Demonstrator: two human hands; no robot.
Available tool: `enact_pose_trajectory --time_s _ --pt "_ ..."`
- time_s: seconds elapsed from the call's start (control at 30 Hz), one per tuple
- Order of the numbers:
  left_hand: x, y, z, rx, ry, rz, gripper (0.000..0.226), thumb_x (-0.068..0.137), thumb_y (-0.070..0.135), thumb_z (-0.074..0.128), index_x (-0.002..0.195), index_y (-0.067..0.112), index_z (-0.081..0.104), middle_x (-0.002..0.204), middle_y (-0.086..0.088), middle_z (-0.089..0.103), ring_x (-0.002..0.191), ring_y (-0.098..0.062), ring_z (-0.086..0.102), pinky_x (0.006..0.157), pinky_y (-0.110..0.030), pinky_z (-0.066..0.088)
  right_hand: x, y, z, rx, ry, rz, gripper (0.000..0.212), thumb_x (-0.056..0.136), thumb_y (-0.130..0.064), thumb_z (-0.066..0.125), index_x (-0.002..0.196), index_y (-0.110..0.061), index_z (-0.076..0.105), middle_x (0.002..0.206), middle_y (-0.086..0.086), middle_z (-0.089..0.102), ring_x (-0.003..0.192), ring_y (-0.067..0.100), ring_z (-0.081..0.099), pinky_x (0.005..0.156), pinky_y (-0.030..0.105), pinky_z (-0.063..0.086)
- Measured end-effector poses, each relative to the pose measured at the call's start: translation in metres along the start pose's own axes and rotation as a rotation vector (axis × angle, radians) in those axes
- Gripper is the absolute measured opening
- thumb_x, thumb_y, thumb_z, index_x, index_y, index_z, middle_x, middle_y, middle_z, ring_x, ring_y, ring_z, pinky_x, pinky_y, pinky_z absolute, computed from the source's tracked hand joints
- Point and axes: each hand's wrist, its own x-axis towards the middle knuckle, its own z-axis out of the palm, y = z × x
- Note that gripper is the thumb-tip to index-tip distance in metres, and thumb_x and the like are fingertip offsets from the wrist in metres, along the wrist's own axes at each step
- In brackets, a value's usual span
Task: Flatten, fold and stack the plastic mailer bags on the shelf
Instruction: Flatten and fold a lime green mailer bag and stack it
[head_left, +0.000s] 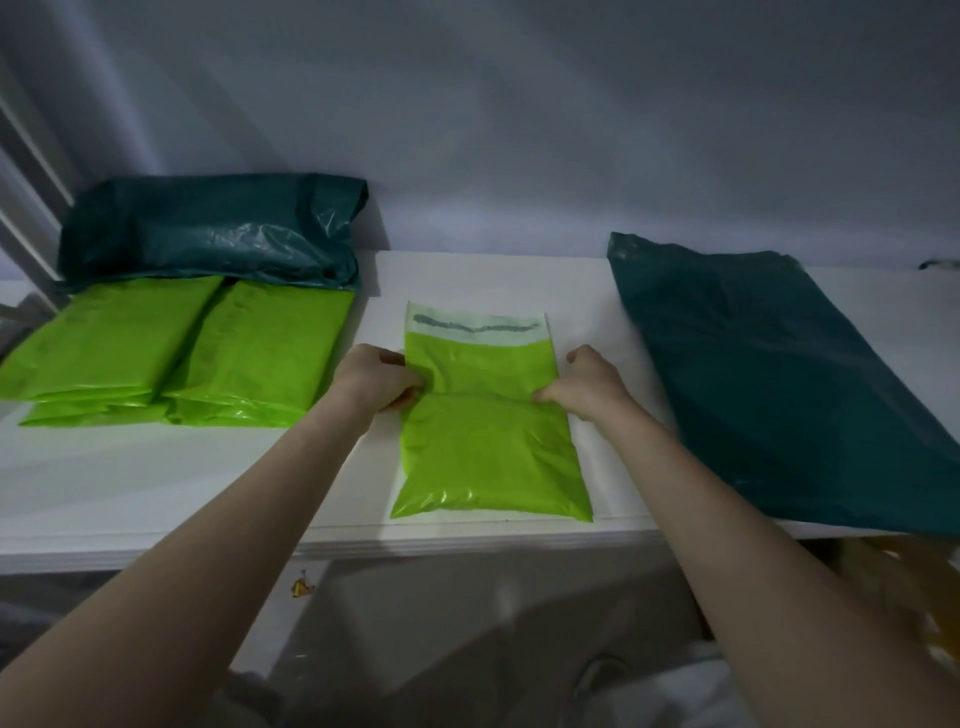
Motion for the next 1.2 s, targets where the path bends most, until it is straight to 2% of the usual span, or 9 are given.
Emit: enact_pose_trajectory --time_s 0.1,0.23,0.4,0.5,0.6,0.73,0.93,1.07,1.2 --pt "0.000 0.001 0.001 -0.139 -0.052 0.030 0.016 0.084 -0.004 0.061 0.074 0.008 0.060 0.037 0.003 0.056 0.031 0.000 0.051 0.043 -0.011 0.048 0.003 0.001 -0.001 0.074 0.005 0.015 0.049 0.076 -0.014 0.072 0.119 0.000 0.053 0.108 0.011 0.058 0.101 0.028 0.059 0.072 0.028 0.048" --pt "0.003 0.000 0.001 -0.253 -0.096 0.093 0.019 0.083 0.000 0.063 0.069 0.010 0.058 0.048 0.003 0.063 0.042 -0.001 0.057 0.052 -0.010 0.051 0.007 0.005 -0.004 0.198 0.085 -0.002 0.006 0.075 -0.007 0.067 0.074 -0.010 0.062 0.075 0.009 0.060 0.055 0.017 0.050 0.048 0.023 0.036" --pt "0.004 0.000 -0.001 -0.373 -0.098 0.122 0.017 0.086 0.001 0.060 0.072 0.010 0.058 0.052 0.002 0.062 0.047 -0.002 0.058 0.056 -0.010 0.052 0.007 0.002 -0.004 0.589 -0.002 0.092 0.020 0.089 0.000 0.051 0.072 -0.011 0.050 0.060 0.012 0.055 0.030 0.014 0.049 0.036 0.023 0.046" --pt "0.004 0.002 -0.001 -0.410 -0.055 0.105 0.015 0.089 0.002 0.056 0.077 0.011 0.058 0.044 0.003 0.058 0.039 -0.003 0.056 0.048 -0.013 0.052 0.001 -0.005 -0.005 0.736 -0.100 0.127 0.007 0.094 -0.001 0.043 0.093 -0.006 0.048 0.072 0.014 0.063 0.037 0.017 0.061 0.042 0.026 0.053" --pt "0.001 0.005 0.001 -0.462 -0.069 0.088 0.013 0.094 0.006 0.048 0.084 0.008 0.057 0.065 -0.007 0.058 0.043 -0.006 0.062 0.048 -0.016 0.053 0.000 -0.008 -0.005 0.805 -0.108 0.134 0.011 0.097 -0.006 0.039 0.103 -0.001 0.047 0.076 0.014 0.064 0.040 0.016 0.063 0.047 0.025 0.054" --pt "0.002 0.007 0.003 -0.527 -0.138 0.031 0.022 0.095 0.011 0.033 0.091 0.001 0.053 0.092 -0.012 0.065 0.064 -0.013 0.069 0.060 -0.021 0.055 0.001 -0.009 -0.007 0.911 -0.088 0.166 0.031 0.100 -0.021 0.028 0.091 -0.004 0.051 0.078 0.013 0.064 0.043 0.018 0.064 0.048 0.024 0.053" --pt "0.006 0.007 0.001 -0.558 -0.192 -0.049 0.044 0.100 0.039 0.028 0.088 0.007 0.054 0.093 -0.011 0.062 0.080 -0.019 0.064 0.073 -0.026 0.052 0.003 -0.009 -0.012 0.983 -0.174 0.231 0.056 0.098 -0.052 0.018 0.087 -0.007 0.051 0.085 0.012 0.066 0.069 0.028 0.064 0.065 0.032 0.050" --pt "0.011 0.003 0.001 -0.497 -0.218 -0.017 0.049 0.096 0.049 0.034 0.094 0.007 0.059 0.094 -0.010 0.063 0.079 -0.014 0.065 0.069 -0.020 0.055 0.004 -0.008 -0.016 1.013 -0.211 0.281 0.062 0.095 -0.059 0.023 0.095 -0.005 0.052 0.090 0.016 0.065 0.076 0.031 0.064 0.071 0.035 0.048" --pt "0.013 -0.001 0.000 -0.451 -0.236 0.036 0.031 0.093 0.026 0.054 0.108 0.001 0.062 0.083 -0.010 0.066 0.072 -0.010 0.065 0.072 -0.016 0.054 0.005 -0.007 -0.018 1.005 -0.242 0.279 0.057 0.092 -0.062 0.030 0.094 -0.009 0.053 0.089 0.017 0.065 0.079 0.030 0.064 0.075 0.035 0.046"
